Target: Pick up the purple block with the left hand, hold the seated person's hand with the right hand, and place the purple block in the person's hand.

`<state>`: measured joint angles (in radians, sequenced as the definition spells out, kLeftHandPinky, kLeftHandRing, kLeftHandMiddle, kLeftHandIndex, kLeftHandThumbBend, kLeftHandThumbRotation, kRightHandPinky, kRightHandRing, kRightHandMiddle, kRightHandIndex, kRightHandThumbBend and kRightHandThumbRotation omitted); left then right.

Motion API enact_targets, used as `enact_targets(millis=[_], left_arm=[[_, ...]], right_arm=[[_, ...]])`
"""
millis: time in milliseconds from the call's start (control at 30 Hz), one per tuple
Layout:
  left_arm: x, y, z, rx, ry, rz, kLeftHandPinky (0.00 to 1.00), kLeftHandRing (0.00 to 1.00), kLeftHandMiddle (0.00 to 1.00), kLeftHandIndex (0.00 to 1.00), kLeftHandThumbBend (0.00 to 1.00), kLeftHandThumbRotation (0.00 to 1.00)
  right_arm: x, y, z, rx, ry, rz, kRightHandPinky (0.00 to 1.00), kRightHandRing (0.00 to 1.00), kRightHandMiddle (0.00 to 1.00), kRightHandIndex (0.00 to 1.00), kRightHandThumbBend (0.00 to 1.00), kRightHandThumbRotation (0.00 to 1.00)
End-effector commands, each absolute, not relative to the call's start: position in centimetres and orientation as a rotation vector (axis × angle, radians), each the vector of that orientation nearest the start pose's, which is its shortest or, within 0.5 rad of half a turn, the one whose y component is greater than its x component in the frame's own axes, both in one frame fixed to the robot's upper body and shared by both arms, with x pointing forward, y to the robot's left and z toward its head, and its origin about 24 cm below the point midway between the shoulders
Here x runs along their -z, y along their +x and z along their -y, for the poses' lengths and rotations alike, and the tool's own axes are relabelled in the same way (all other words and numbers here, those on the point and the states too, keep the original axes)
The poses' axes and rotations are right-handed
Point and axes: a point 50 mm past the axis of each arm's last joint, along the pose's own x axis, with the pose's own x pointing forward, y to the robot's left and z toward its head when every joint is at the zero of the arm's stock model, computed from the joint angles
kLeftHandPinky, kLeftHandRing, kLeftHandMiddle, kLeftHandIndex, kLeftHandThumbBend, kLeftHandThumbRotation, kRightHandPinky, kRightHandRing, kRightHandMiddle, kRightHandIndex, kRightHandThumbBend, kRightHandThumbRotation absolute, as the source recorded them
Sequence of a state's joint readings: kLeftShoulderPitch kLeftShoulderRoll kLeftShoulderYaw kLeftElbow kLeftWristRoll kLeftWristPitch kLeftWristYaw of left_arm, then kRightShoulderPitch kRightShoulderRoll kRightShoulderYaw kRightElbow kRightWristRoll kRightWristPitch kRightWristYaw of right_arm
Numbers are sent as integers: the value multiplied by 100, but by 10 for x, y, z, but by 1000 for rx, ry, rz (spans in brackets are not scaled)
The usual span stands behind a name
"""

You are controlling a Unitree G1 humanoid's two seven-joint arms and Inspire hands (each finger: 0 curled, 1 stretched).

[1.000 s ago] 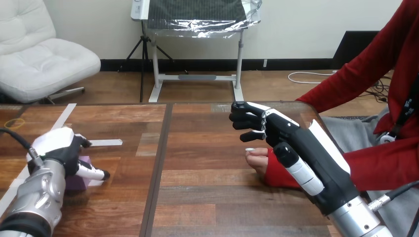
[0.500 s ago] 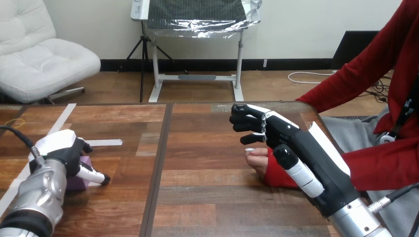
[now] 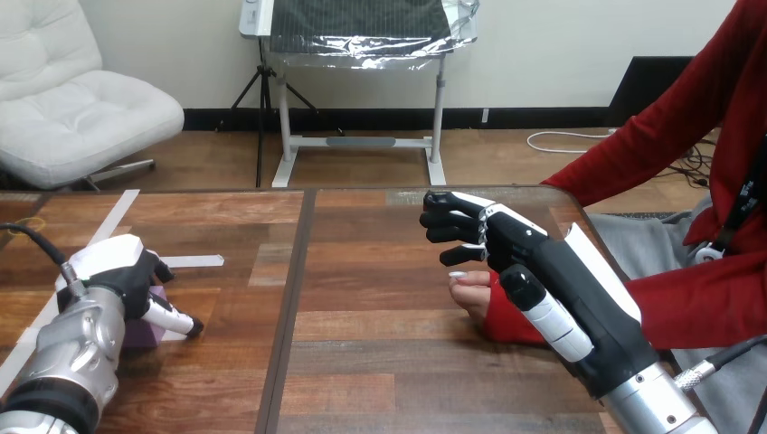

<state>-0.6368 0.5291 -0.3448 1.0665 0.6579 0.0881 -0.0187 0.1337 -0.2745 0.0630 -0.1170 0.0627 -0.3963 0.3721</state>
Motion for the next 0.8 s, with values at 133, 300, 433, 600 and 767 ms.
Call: enact_targets(millis=[133,300,433,600,767], left_arm=[[-44,353,-266,57,1344,-470,62,77,79,75,75,19],[-43,353,-267,49,1341,-461,57,73,77,73,75,13],[-42,352,-267,36,1324,-459,50,68,74,71,75,6],[-42,352,-268,19,1274,-448,46,64,71,69,74,2],[-42,352,-268,9,1250,-442,38,55,67,67,72,0]], right_arm=[[-96,220,162,-456,-273,425,72,80,82,83,95,100],[-96,220,162,-456,-274,425,73,81,82,83,95,100],[-96,220,162,-455,-274,425,73,81,82,83,96,100],[-96,220,162,-457,-273,423,73,81,82,83,96,100],[-96,221,162,-457,-273,422,73,81,82,83,96,100]])
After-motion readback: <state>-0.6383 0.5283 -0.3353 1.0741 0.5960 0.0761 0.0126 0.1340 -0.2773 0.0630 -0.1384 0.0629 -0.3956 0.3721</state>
